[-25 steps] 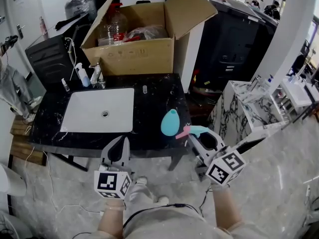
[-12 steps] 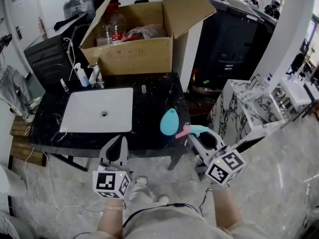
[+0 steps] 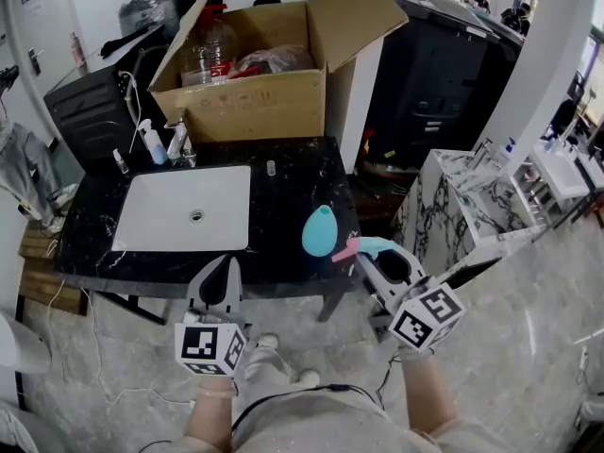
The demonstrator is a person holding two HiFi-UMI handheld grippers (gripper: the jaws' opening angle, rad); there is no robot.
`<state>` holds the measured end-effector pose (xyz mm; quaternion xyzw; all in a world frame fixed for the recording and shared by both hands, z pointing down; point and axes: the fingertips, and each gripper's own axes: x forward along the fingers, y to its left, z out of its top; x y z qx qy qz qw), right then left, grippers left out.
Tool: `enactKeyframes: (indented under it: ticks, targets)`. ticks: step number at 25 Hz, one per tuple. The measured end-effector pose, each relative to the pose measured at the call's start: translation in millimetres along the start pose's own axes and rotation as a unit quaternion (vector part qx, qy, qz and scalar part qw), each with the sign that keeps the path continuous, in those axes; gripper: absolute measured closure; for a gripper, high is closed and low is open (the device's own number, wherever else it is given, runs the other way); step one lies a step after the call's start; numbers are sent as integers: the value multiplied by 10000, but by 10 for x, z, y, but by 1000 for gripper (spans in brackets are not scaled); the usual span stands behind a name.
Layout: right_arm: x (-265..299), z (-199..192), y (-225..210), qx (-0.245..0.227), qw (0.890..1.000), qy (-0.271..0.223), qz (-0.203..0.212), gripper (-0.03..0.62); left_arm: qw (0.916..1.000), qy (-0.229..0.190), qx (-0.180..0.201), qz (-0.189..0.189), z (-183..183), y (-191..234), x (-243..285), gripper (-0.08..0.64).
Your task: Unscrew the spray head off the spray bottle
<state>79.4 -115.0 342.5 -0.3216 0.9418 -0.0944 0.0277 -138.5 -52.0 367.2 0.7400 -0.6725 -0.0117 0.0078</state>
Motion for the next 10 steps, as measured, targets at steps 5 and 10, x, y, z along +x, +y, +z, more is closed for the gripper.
enactKeyframes:
  ticks: [5,10]
  targets:
    - [-25,5,-29,11,10000,-19,-15,434,10000,-22,9,-18,-2,-35,19,555]
    - [-44,18,-48,19,10000,-34,-23,434,10000,-19,20,-26,11,-56,27,555]
